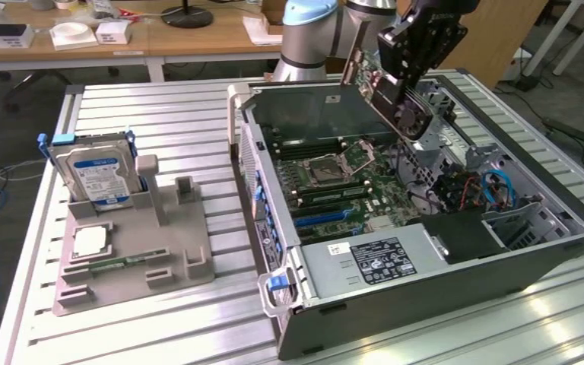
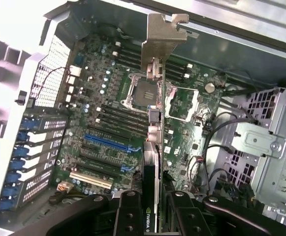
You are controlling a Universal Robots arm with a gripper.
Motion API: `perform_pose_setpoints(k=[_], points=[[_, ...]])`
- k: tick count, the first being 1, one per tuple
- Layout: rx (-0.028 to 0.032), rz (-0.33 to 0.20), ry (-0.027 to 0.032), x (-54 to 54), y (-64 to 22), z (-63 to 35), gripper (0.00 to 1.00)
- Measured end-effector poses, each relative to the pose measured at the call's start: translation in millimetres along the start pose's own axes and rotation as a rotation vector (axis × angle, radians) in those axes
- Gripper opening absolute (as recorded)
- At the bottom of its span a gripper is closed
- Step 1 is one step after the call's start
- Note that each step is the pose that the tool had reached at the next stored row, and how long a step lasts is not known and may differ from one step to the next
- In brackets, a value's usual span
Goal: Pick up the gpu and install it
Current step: 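Insert the gpu into the slot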
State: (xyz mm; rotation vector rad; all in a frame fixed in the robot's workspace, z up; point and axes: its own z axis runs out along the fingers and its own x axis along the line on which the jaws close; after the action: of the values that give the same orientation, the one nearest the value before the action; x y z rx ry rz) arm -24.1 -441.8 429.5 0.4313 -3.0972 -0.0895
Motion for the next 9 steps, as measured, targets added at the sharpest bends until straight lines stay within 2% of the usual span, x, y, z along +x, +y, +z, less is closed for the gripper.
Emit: perform_pose_setpoints(k=[9], points=[[0.0006,-0.083,0.005,0.1,-0.2,0.0,0.26]])
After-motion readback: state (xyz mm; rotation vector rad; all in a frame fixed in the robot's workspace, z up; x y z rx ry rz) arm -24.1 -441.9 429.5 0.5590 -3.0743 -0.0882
